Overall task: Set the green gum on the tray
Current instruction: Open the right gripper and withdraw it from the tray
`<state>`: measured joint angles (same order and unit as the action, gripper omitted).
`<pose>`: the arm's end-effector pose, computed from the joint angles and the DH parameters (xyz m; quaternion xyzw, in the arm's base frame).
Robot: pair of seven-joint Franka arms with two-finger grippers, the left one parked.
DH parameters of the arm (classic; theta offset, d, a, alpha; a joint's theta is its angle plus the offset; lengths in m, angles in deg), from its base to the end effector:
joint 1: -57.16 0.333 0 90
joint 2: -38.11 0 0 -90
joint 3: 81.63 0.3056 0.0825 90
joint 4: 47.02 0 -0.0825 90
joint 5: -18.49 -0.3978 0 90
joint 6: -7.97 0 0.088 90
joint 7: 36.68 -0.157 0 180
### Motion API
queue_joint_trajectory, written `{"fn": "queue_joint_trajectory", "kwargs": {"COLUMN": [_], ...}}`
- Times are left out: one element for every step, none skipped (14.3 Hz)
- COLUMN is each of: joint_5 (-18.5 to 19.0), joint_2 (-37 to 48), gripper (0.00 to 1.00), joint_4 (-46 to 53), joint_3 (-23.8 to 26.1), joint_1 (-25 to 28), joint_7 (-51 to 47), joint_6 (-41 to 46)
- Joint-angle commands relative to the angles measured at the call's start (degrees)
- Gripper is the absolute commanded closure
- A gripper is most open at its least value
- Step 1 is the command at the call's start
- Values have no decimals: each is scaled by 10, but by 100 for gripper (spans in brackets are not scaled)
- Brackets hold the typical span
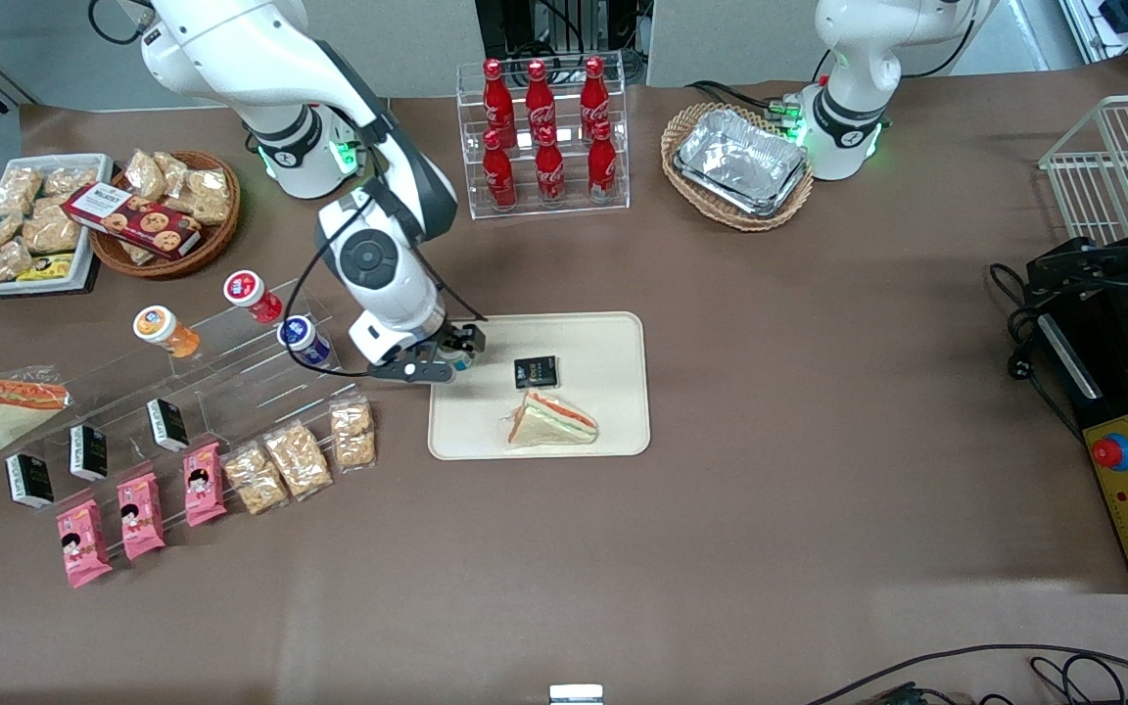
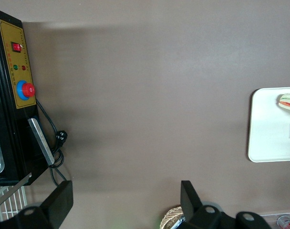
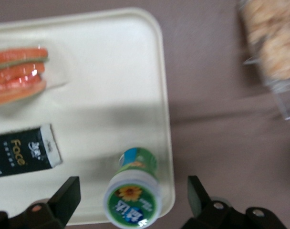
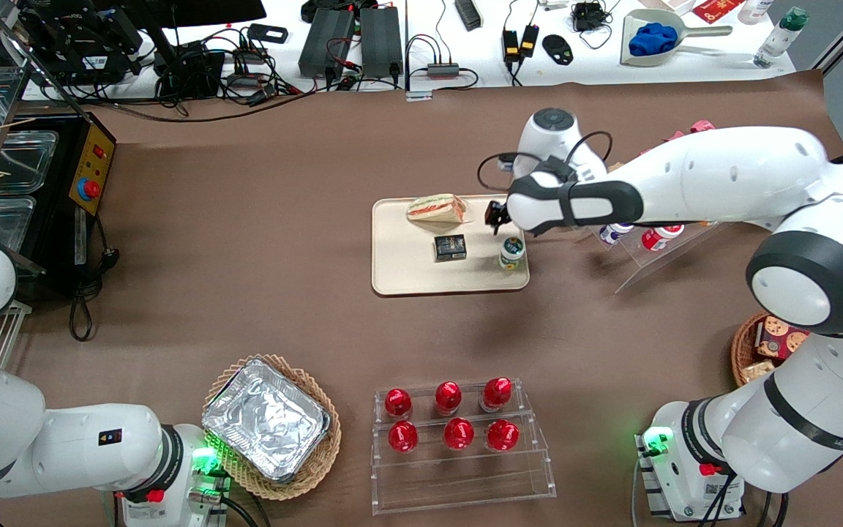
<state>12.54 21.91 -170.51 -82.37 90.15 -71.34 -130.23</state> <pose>0.4790 0.3068 0.1944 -0.9976 0.0599 0.0286 0.0198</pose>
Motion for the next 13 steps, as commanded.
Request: {"fn": "queue_joint_trajectory", "kwargs": {"joint_5": [-8,-9,-9,-9,-9,-9,-9,-8,-6,-3,-2,-1,0], "joint_2": [60,66,71,79,87,99,114,135,155,172,191,203,206], "gripper": [0,0,0,0,0,0,0,0,0,0,0,0,0], "joint_4": [46,70,93,109,122,128,129,128,129,129,130,140,161], "joint_3": [-1,-1,-1,-1,-1,-1,-1,-2,-2,-3,-3,-4,-5], "joint_1": [-72,-101,-127,-150,-176,-198,-219,-243,-261,-277,-291,-302,-314], "joint_7": [109,150,186,221,257,287,310,326,330,331,330,329,328], "joint_6": [140,188,234,267,288,303,312,320,339,355,366,378,399]}}
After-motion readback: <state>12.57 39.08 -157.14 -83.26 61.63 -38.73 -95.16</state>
